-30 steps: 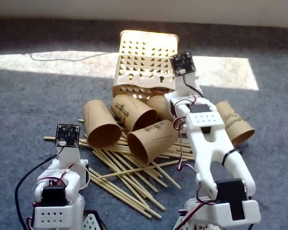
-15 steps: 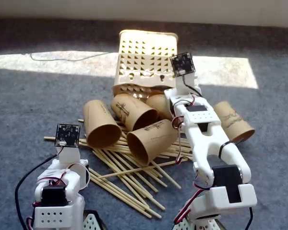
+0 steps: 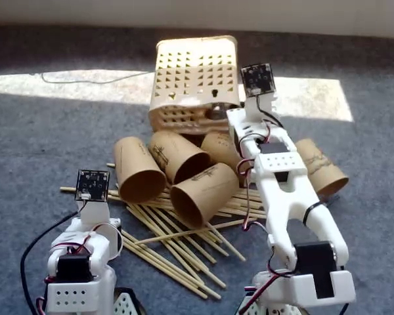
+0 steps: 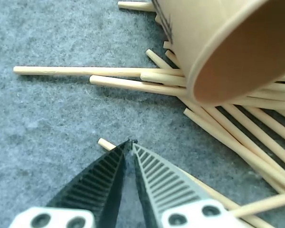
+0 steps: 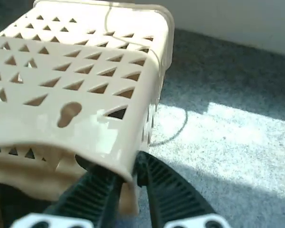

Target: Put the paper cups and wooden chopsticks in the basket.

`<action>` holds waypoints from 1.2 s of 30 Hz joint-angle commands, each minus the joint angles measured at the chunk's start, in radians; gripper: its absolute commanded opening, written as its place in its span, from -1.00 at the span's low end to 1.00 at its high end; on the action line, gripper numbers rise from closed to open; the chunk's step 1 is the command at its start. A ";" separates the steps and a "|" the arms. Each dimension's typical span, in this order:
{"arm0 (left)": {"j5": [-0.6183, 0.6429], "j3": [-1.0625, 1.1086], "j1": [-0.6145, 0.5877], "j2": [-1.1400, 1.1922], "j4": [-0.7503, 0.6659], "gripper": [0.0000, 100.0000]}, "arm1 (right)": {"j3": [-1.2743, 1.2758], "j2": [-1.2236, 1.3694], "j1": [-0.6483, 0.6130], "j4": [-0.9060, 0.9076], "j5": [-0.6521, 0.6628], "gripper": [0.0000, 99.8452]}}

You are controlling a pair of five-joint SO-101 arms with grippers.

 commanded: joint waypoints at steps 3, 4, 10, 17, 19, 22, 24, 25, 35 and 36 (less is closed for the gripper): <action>0.005 0.018 0.015 -0.012 0.002 -0.99 | -0.027 -0.145 0.010 0.116 -0.058 -0.99; 0.005 0.018 0.015 -0.012 0.002 -0.99 | -0.030 -0.157 0.010 0.140 -0.078 -0.99; 0.005 0.018 0.015 -0.012 0.002 -0.99 | -0.077 -0.226 -0.013 0.311 -0.103 -0.99; 0.005 0.018 0.015 -0.012 0.002 -0.99 | -0.236 -0.246 -0.012 0.524 -0.135 -0.99; 0.005 0.018 0.015 -0.012 0.002 -0.99 | -0.291 -0.246 -0.012 0.584 -0.161 -0.99; 0.005 0.018 0.015 -0.012 0.002 -0.99 | -0.371 -0.246 -0.015 0.684 -0.184 -0.99; 0.005 0.018 0.015 -0.012 0.002 -0.99 | -0.420 -0.245 -0.015 0.742 -0.212 -0.99; 0.005 0.018 0.015 -0.012 0.002 -0.99 | -0.441 -0.242 -0.015 0.765 -0.216 -0.99; 0.005 0.018 0.015 -0.012 0.002 -0.99 | -0.602 -0.239 -0.015 0.949 -0.222 -0.99; 0.005 0.018 0.015 -0.012 0.002 -0.99 | -0.608 -0.239 -0.013 0.951 -0.222 -0.99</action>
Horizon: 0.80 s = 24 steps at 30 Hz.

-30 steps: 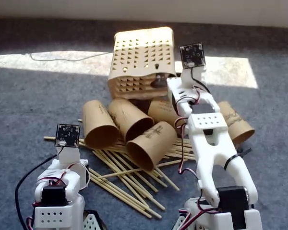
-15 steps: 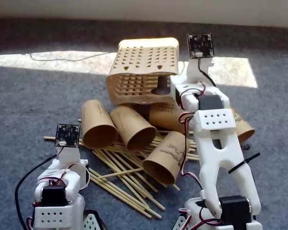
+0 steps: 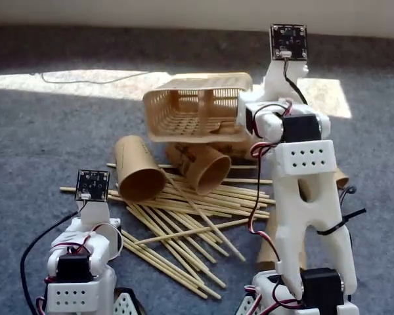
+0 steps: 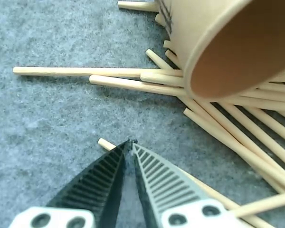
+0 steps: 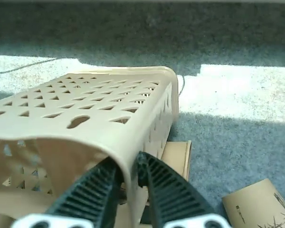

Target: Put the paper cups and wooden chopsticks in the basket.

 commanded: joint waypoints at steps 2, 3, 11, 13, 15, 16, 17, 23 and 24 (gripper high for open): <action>0.005 0.018 0.015 -0.012 0.002 -0.99 | -0.087 -0.051 -0.010 0.005 -0.008 -0.99; 0.005 0.018 0.015 -0.012 0.002 -0.99 | -0.087 -0.051 -0.008 0.005 -0.008 -0.99; 0.005 0.018 0.015 -0.012 0.002 -0.99 | -0.081 -0.047 0.005 -0.001 -0.029 -0.99; 0.005 0.018 0.015 -0.012 0.002 -0.99 | -0.082 -0.035 0.027 -0.001 -0.064 -0.99; 0.005 0.018 0.015 -0.012 0.002 -0.99 | -0.088 0.010 0.039 0.005 -0.064 -0.99; 0.005 0.018 0.015 -0.012 0.002 -0.99 | -0.097 0.038 0.044 0.005 -0.063 -0.99; 0.005 0.018 0.015 -0.012 0.002 -0.99 | -0.117 0.068 0.045 0.005 -0.063 -0.99; 0.005 0.018 0.015 -0.012 0.002 -0.99 | -0.225 0.219 0.068 0.007 -0.063 -0.99; 0.005 0.018 0.015 -0.012 0.002 -0.99 | -0.249 0.242 0.068 0.007 -0.063 -0.99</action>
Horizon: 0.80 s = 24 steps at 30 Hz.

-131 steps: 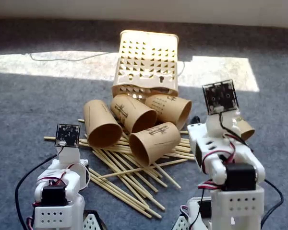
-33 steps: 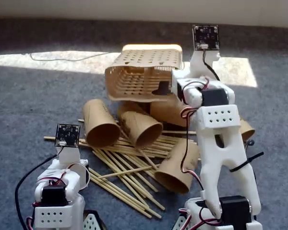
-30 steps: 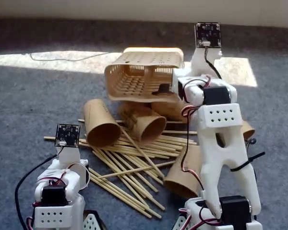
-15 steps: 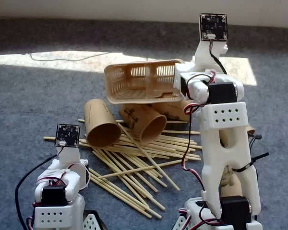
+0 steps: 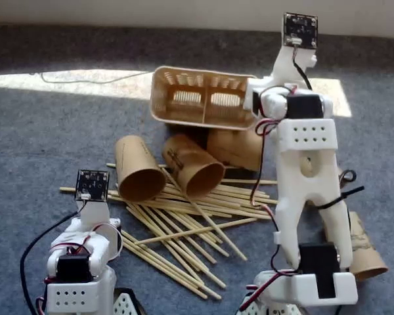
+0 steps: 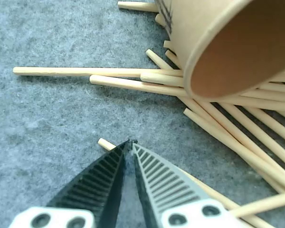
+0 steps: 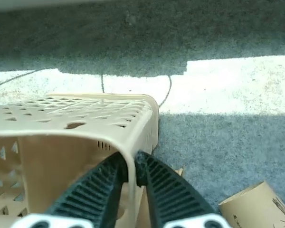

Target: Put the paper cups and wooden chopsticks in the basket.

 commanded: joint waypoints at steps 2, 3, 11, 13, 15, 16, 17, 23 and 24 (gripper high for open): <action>0.005 0.018 0.015 -0.012 0.002 -0.99 | -0.130 0.065 0.012 0.002 -0.008 -0.99; 0.005 0.018 0.015 -0.012 0.002 -0.99 | -0.150 0.087 0.012 0.002 -0.008 -0.98; 0.005 0.018 0.015 -0.012 0.002 -0.99 | -0.232 0.165 0.010 0.002 -0.009 -0.69; 0.005 0.018 0.015 -0.012 0.002 -0.99 | -0.242 0.163 0.005 0.004 -0.009 -0.69; 0.005 0.018 0.015 -0.012 0.002 -0.99 | -0.265 0.162 0.002 0.025 -0.009 -0.69; 0.005 0.018 0.015 -0.012 0.002 -0.99 | -0.288 0.162 -0.005 0.048 -0.009 -0.69; 0.005 0.018 0.015 -0.012 0.002 -0.99 | -0.317 0.162 -0.012 0.076 -0.009 -0.69; 0.005 0.018 0.015 -0.012 0.002 -0.99 | -0.498 0.163 -0.033 0.272 -0.008 -0.69; 0.005 0.018 0.015 -0.012 0.002 -0.99 | -0.522 0.163 -0.033 0.305 -0.006 -0.69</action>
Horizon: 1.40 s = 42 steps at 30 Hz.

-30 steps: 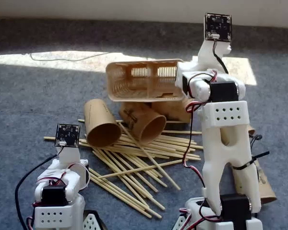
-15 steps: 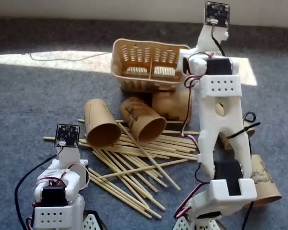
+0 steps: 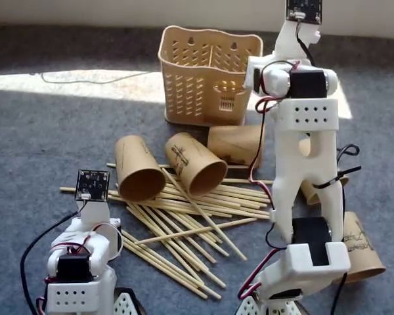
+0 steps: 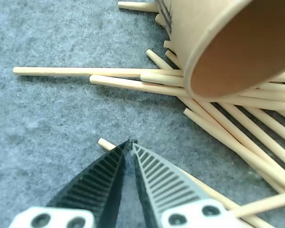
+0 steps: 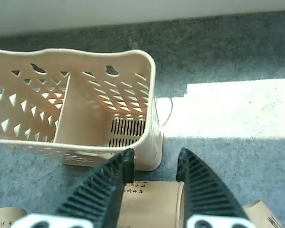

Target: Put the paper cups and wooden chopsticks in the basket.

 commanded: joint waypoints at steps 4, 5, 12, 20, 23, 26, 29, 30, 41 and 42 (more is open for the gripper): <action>0.005 0.018 0.015 -0.012 0.002 -0.99 | -0.174 -0.021 -0.024 0.226 -0.003 -0.69; 0.005 0.018 0.015 -0.012 0.002 -0.99 | -0.186 -0.021 -0.024 0.259 0.017 -0.69; 0.005 0.018 0.015 -0.012 0.002 -0.99 | -0.211 -0.021 0.013 0.441 0.104 -0.69; 0.005 0.018 0.015 -0.012 0.002 -0.99 | -0.042 -0.162 0.134 0.456 0.106 -0.69; 0.005 0.018 0.015 -0.012 0.002 -0.99 | 0.097 -0.278 0.140 0.455 0.107 -0.69; 0.005 0.018 0.015 -0.012 0.002 -0.99 | 0.239 -0.401 0.142 0.455 0.107 -0.69; 0.005 0.018 0.015 -0.012 0.002 -0.99 | 0.371 -0.506 0.142 0.450 0.107 -0.69; 0.005 0.018 0.015 -0.012 0.002 -0.99 | 0.412 -0.538 0.142 0.440 0.106 -0.69; 0.005 0.018 0.015 -0.012 0.002 -0.99 | 0.852 -0.667 0.320 0.171 0.107 -0.69; 0.005 0.018 0.015 -0.012 0.002 -0.99 | 0.880 -0.667 0.332 0.159 0.109 -0.69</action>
